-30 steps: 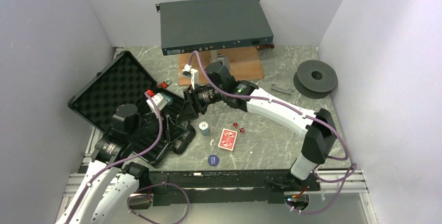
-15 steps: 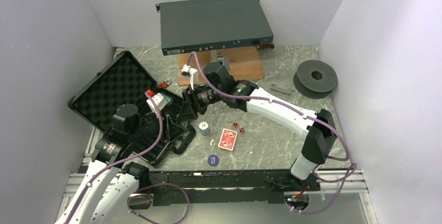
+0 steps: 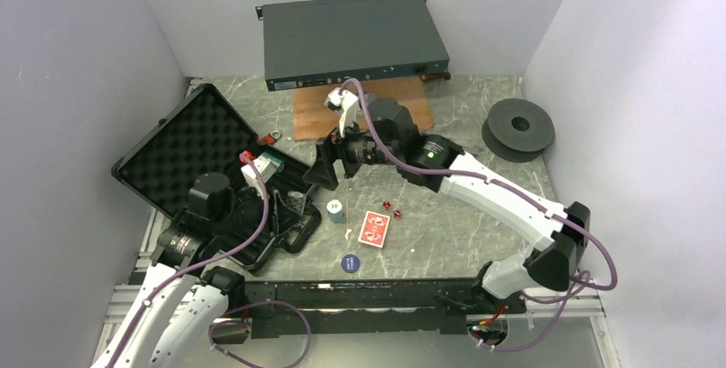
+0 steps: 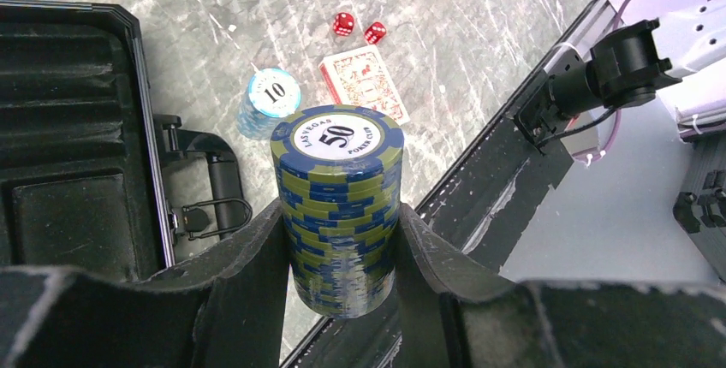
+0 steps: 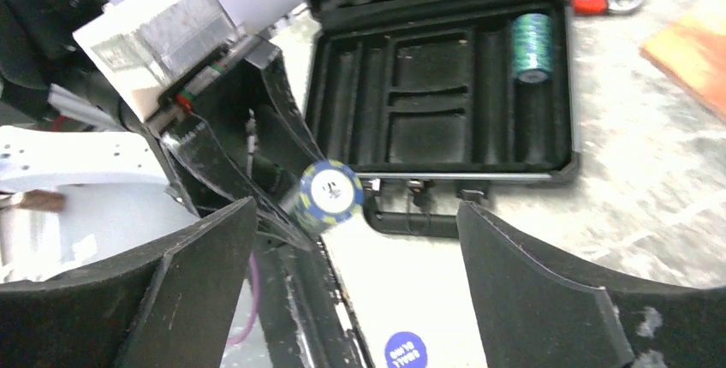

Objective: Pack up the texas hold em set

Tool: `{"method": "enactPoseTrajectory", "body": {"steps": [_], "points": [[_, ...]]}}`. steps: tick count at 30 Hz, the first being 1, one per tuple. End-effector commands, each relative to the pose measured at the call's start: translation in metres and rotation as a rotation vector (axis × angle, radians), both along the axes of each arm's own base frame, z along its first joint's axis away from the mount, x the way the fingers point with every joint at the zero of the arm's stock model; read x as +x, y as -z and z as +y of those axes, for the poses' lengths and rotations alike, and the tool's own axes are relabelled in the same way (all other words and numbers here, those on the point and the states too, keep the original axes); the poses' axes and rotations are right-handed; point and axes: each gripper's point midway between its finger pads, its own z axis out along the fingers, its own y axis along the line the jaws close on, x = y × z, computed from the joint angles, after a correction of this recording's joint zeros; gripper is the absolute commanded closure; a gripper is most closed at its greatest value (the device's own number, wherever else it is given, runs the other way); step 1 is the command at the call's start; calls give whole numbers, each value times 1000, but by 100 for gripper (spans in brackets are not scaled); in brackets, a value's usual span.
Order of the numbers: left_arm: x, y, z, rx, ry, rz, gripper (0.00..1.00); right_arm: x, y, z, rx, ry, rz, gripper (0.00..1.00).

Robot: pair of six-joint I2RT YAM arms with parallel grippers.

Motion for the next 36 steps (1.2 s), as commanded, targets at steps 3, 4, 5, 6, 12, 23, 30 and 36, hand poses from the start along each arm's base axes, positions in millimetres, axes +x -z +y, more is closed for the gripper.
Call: {"method": "enactPoseTrajectory", "body": {"steps": [3,4,5,6,12,23,30,36], "points": [[23,-14,11,-6,-147,-53,100,22,-5,-35,-19,177,-161,7],[29,-10,17,11,-208,-32,100,24,-2,-38,-24,193,-171,7],[35,-5,24,26,-271,-6,100,26,0,-41,-29,209,-180,7],[40,0,30,36,-332,25,100,28,3,-45,-37,228,-186,7],[53,22,40,18,-530,222,100,34,23,-59,-112,275,-206,7],[86,25,49,-75,-770,313,100,51,40,-77,-175,392,-237,5],[107,29,59,-100,-943,378,100,54,45,-81,-171,407,-256,4],[118,20,75,-254,-1161,426,95,57,46,-82,-180,404,-272,5]]}}
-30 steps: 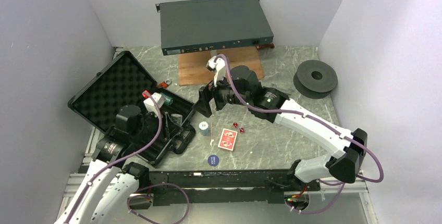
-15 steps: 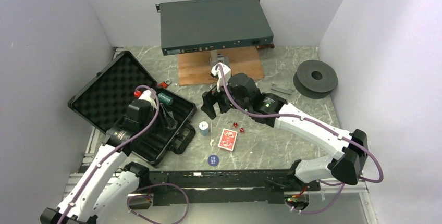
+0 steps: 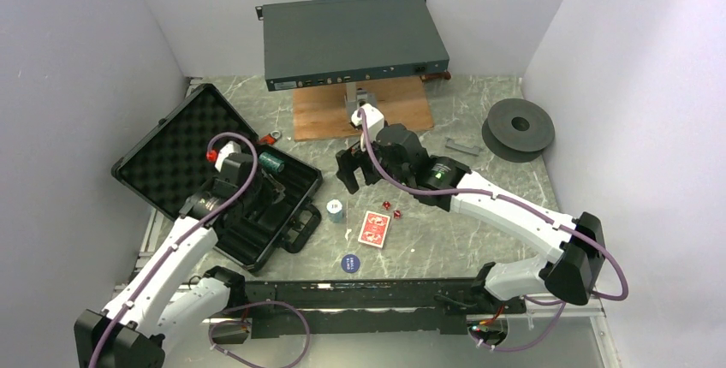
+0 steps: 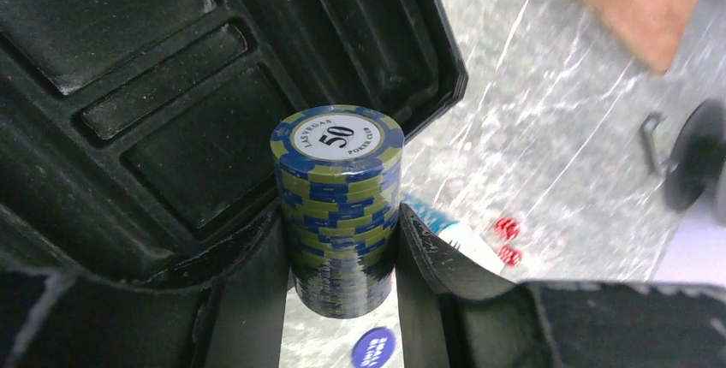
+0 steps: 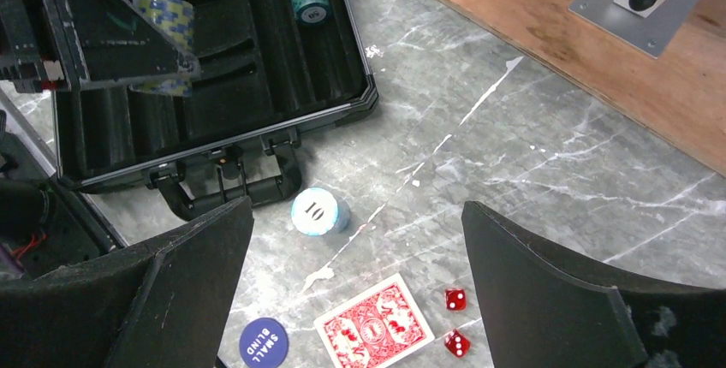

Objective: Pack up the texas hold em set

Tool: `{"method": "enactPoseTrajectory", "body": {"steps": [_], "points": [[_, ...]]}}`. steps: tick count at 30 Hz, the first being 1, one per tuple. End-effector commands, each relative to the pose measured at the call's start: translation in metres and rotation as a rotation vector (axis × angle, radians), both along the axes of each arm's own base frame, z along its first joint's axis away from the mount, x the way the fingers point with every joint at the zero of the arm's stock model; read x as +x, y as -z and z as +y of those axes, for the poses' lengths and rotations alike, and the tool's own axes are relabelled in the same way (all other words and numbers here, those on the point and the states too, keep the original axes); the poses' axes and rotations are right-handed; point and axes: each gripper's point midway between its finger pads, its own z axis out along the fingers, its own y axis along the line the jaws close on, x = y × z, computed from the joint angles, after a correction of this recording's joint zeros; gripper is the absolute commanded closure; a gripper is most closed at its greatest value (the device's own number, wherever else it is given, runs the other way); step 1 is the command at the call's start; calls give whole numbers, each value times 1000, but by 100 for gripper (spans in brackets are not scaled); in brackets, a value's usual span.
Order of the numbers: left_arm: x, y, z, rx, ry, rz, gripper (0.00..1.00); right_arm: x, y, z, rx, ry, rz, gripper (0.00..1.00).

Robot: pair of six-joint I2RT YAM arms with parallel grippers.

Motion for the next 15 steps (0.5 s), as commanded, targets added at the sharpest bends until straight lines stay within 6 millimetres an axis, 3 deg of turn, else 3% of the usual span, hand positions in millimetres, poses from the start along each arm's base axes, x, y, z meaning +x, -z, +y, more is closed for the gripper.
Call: {"method": "enactPoseTrajectory", "body": {"steps": [1,3,6,15], "points": [[31,-51,11,-168,-297,-137,92,8,-26,-1,54,13,-79,5],[30,-54,16,-178,-347,-128,88,8,-25,-3,51,13,-81,5],[29,-50,20,-197,-416,-86,100,9,-24,-5,52,15,-87,5],[48,-36,11,-208,-451,-33,100,9,-25,-11,62,17,-98,5]]}}
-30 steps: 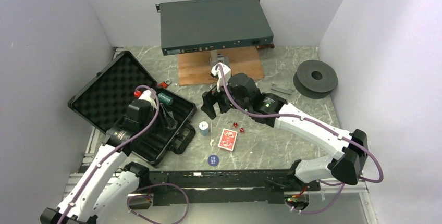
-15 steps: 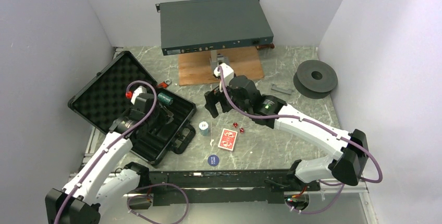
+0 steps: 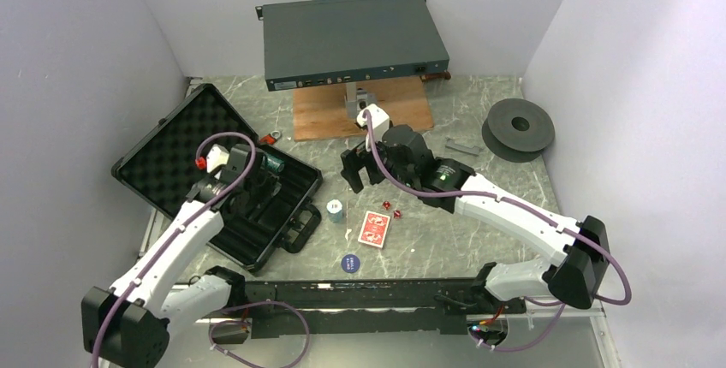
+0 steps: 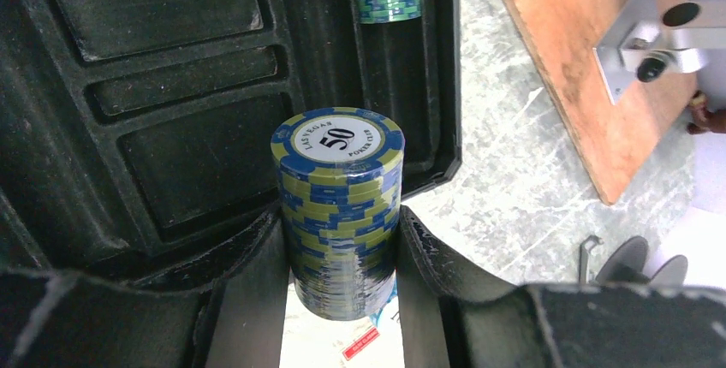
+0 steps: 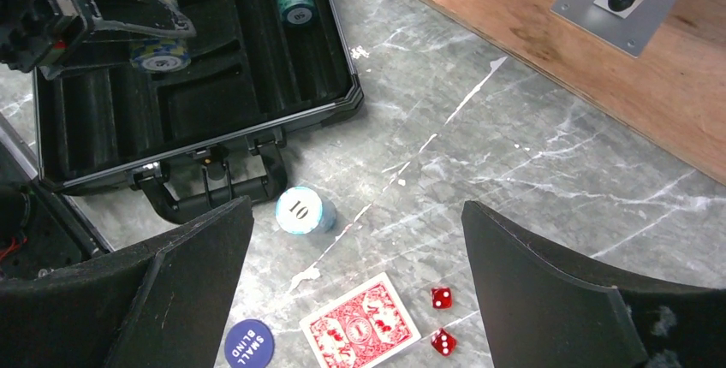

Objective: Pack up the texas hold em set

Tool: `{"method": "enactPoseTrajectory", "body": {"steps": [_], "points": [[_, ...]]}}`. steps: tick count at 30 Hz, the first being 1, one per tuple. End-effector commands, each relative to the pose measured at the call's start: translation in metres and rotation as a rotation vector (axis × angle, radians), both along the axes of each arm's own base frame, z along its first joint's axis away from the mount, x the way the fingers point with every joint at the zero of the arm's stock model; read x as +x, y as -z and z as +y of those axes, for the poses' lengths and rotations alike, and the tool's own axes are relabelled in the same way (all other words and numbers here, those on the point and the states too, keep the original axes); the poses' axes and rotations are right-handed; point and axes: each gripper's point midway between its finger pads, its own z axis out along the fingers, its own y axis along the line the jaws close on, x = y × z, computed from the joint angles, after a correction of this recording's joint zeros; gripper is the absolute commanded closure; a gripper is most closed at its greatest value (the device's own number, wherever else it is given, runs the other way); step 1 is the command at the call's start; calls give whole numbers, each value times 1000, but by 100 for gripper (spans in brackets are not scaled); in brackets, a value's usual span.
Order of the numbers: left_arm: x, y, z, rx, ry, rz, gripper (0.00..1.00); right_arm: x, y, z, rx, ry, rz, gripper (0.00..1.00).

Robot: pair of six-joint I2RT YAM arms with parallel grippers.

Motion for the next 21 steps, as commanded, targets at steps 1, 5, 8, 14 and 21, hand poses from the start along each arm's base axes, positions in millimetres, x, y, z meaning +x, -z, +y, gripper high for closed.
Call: {"method": "enactPoseTrajectory", "body": {"steps": [1,5,8,14,21], "points": [[29,-29,-10,-95,-76,-89,100,4,-26,-2,62,6,-73,5],[45,-27,-20,-69,-19,-80,100,6,-25,-6,50,15,-83,4],[57,-23,-27,-49,16,-70,100,6,-27,-9,47,22,-89,4],[71,9,-45,-139,20,34,100,5,-28,-13,50,26,-95,3],[95,25,-53,-174,29,53,100,4,-27,-17,50,37,-98,2]]}}
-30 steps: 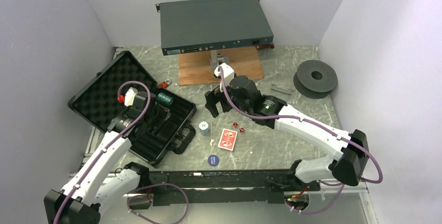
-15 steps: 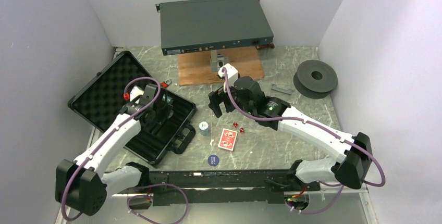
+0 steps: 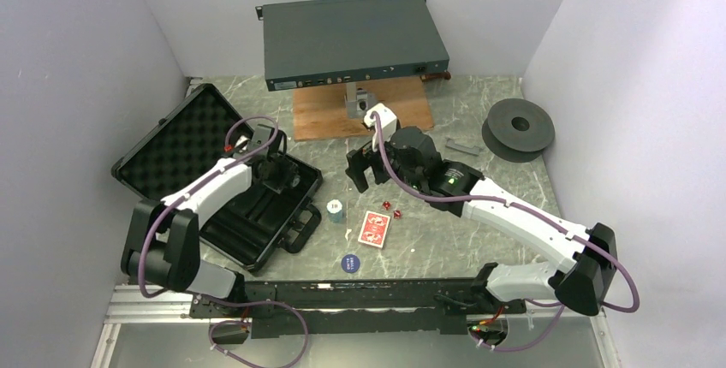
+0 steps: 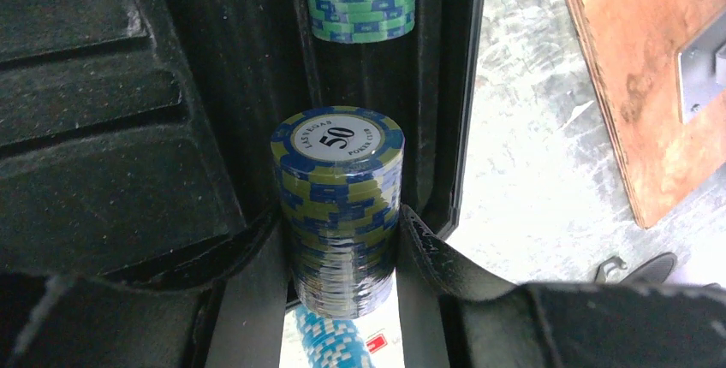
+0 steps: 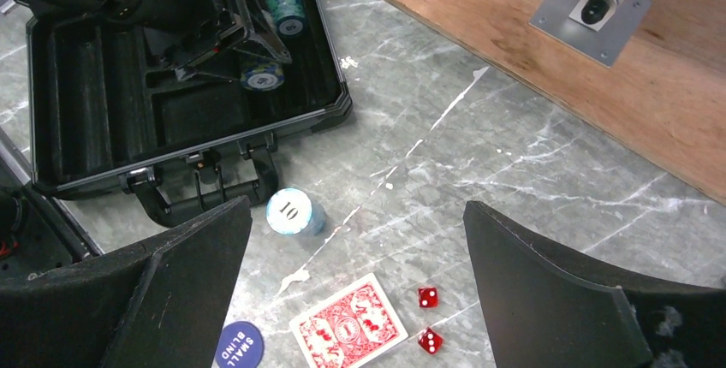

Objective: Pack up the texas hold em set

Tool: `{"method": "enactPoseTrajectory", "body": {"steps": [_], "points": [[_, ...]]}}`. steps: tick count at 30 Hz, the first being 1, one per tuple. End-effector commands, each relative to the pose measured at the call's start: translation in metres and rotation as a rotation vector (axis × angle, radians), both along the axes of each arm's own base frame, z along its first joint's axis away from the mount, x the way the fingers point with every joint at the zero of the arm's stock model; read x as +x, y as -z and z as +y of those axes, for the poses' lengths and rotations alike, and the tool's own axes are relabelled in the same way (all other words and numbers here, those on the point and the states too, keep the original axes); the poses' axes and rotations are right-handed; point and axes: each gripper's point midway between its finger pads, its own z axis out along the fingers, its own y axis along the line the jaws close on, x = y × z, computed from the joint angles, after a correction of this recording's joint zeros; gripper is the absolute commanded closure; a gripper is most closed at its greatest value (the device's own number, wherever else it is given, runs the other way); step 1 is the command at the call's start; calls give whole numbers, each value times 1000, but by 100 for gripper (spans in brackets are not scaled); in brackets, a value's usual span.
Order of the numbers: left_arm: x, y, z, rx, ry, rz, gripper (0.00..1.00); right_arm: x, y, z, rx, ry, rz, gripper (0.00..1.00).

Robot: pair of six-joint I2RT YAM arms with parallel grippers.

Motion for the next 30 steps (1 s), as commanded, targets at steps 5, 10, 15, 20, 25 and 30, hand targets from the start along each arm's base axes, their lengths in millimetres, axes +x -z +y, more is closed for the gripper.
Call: {"method": "enactPoseTrajectory", "body": {"steps": [5,10,15,20,25,30], "points": [[44,-28,-15,-87,-41,-139,100,5,-16,-6,36,29,-57,2],[49,-21,-13,-72,-44,-123,100,4,-14,-6,31,26,-56,2],[56,-19,-13,-61,-38,-117,100,4,-14,-6,31,27,-56,1],[57,-13,-9,-51,-59,-94,100,4,-13,-7,29,30,-55,2],[58,-6,-5,-32,-58,-56,97,4,-13,-8,25,31,-55,2],[58,1,-6,-48,-48,-28,92,4,-13,-7,27,31,-54,2]]}}
